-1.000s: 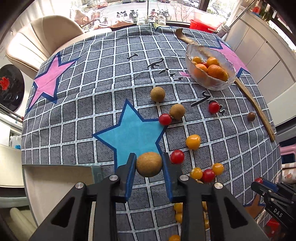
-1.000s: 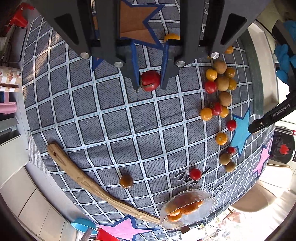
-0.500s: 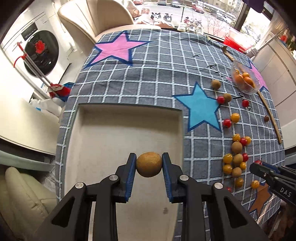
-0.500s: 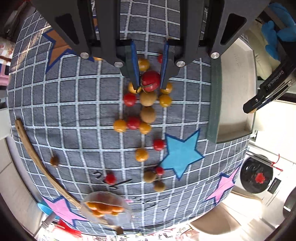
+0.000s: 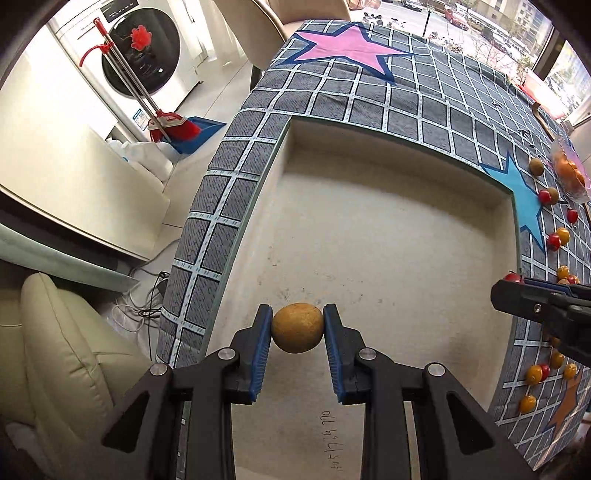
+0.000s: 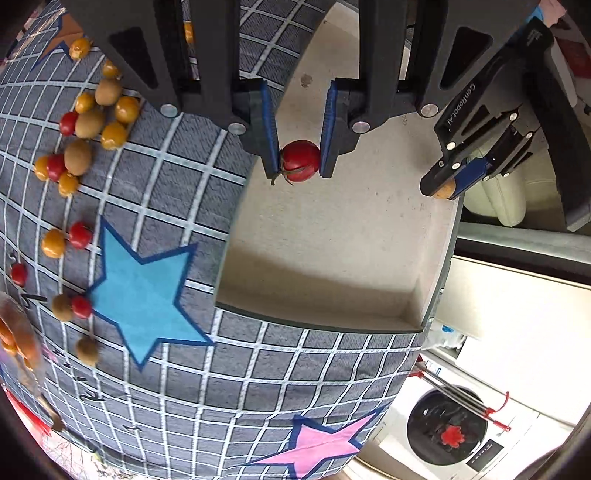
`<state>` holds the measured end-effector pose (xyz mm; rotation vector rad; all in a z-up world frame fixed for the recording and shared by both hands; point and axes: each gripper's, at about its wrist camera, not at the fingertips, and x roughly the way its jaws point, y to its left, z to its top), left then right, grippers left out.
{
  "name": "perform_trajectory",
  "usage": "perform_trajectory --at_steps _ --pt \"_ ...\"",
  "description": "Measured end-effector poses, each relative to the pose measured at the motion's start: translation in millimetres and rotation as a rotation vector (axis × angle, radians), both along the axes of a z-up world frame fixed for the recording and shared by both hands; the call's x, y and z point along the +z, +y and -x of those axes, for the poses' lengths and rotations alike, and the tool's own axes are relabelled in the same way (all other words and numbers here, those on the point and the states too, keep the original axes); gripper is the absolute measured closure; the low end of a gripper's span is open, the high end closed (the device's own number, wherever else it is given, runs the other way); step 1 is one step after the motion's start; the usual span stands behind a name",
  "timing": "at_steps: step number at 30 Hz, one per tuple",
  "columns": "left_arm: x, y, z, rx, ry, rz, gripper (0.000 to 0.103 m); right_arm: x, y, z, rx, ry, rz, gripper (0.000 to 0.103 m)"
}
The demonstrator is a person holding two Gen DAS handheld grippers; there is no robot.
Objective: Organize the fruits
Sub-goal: 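Carry both fruits into the white tray and open both grippers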
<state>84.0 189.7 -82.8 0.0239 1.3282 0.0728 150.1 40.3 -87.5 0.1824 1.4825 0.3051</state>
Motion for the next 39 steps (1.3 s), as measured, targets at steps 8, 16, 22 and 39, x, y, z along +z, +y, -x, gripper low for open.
perform_trajectory --at_steps 8,16,22,39 --pt "-14 -1 3 0.001 0.016 -0.007 0.073 -32 29 -16 0.041 0.045 0.064 0.077" --pt "-14 1 11 -0.015 -0.009 -0.025 0.021 -39 45 -25 0.053 0.044 0.065 0.064" --pt "-11 0 16 -0.042 0.013 -0.055 0.021 -26 33 -32 0.021 0.042 0.030 0.034" --pt "37 -81 23 -0.276 -0.016 -0.045 0.021 26 -88 19 -0.251 -0.047 -0.002 0.023"
